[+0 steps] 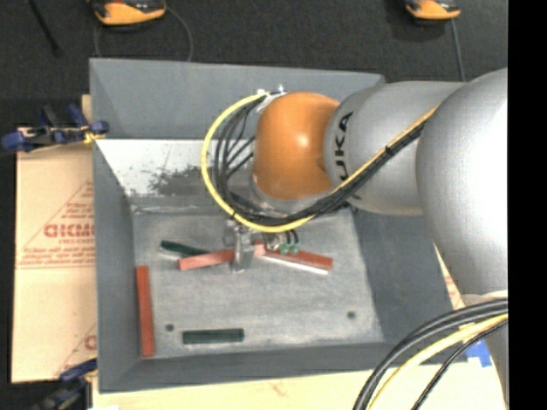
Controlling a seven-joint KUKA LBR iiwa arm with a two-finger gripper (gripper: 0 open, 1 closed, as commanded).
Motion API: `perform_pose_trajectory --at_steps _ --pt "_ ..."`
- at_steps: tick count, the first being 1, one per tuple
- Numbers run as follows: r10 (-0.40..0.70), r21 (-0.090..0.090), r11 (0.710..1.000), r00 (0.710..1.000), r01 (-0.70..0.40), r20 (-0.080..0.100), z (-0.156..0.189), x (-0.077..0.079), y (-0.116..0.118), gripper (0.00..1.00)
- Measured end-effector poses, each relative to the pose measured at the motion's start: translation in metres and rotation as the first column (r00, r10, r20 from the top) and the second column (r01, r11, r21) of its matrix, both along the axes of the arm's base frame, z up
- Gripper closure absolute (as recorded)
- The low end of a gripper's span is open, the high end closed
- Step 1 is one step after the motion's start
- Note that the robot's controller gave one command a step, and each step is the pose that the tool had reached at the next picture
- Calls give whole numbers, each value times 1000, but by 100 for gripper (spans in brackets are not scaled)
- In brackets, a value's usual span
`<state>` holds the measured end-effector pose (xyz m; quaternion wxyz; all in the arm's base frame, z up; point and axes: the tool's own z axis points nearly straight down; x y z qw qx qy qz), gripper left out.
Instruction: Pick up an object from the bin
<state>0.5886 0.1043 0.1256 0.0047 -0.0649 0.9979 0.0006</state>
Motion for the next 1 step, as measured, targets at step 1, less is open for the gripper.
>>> perform_pose_trajectory --at_steps 1 --pt "-5 0 1000 1000 5 2 65 3 0 100"
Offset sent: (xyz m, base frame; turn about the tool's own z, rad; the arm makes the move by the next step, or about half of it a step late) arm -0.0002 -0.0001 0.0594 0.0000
